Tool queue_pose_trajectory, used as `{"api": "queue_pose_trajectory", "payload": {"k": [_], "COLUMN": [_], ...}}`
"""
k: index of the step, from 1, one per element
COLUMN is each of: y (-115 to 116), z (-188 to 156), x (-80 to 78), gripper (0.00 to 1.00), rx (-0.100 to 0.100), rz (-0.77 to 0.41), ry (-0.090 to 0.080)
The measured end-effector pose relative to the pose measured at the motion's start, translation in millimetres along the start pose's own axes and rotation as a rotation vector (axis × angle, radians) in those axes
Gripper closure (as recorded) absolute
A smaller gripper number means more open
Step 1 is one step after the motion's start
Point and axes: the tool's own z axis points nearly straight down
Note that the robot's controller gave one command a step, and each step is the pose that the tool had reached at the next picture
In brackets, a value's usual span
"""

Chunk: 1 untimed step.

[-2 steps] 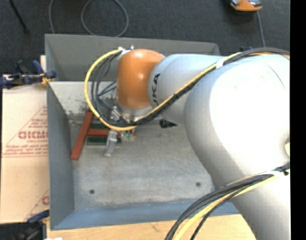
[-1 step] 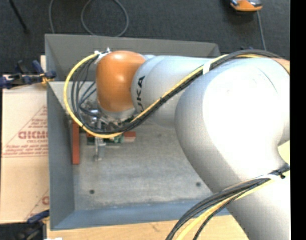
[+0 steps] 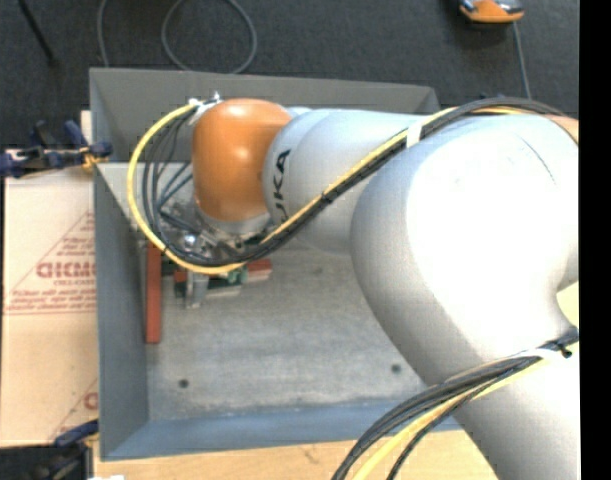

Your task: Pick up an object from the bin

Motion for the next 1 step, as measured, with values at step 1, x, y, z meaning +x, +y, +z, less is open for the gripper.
{"api": "queue_pose_trajectory", "payload": {"k": [1], "y": [-1.0], "z": [-19.6], "x": [-2.6], "gripper": [1.00], "rx": [0.002], "rz": [0.001], "ry": [0.006]}}
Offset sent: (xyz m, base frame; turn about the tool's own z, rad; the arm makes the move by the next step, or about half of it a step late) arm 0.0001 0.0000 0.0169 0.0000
